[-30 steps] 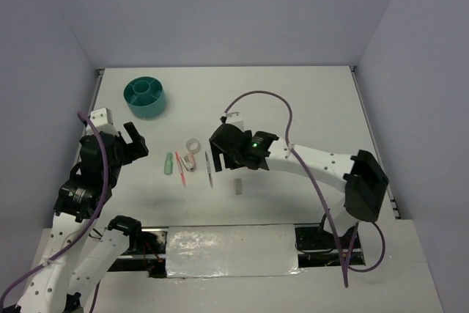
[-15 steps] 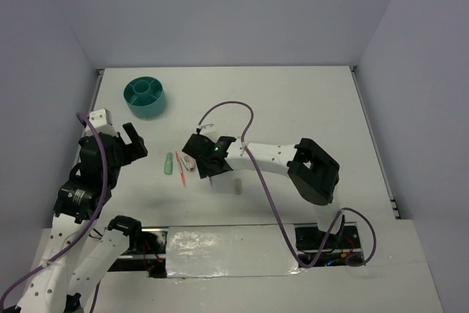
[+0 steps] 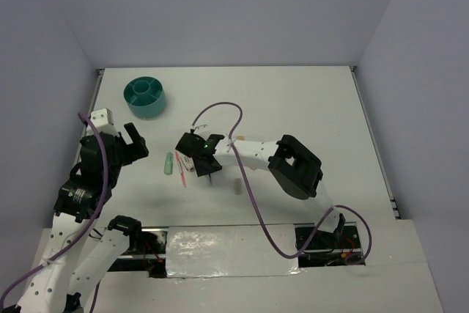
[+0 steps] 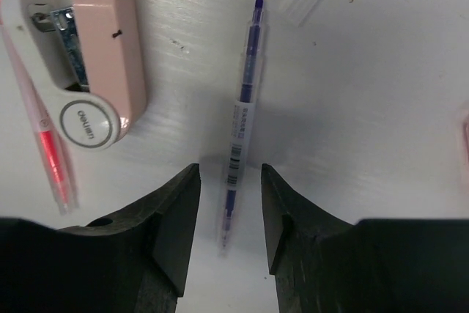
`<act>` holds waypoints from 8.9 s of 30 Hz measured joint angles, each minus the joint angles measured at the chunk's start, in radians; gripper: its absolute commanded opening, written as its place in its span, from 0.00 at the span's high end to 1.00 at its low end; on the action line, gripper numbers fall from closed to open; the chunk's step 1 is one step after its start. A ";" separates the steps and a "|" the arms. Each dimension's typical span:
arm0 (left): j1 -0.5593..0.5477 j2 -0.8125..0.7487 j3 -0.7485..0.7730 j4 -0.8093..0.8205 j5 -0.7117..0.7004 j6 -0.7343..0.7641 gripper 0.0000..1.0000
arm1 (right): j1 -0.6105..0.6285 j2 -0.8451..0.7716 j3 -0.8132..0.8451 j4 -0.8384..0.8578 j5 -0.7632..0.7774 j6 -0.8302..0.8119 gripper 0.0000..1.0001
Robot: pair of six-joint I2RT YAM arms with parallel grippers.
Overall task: Sort the stationery into containers
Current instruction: Pick up the pen from the center of the board, then close the pen cap on the pen.
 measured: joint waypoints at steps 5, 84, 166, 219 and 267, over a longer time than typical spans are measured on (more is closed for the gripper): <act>0.000 0.000 0.000 0.000 0.007 0.000 0.01 | -0.014 0.018 0.000 0.002 -0.012 -0.006 0.55; -0.376 1.328 0.471 0.153 0.138 0.033 0.31 | -0.050 -1.248 -0.735 -0.118 0.064 0.010 1.00; -0.314 0.270 -0.140 1.109 0.698 -0.474 1.00 | -0.055 -1.213 -0.876 0.831 -0.365 -0.142 1.00; -0.334 0.281 -0.220 1.276 0.734 -0.415 1.00 | -0.173 -1.160 -0.766 0.789 -0.492 -0.172 1.00; -0.362 0.225 -0.238 1.304 0.611 -0.312 1.00 | -0.253 -0.997 -0.523 0.671 -0.764 -0.182 1.00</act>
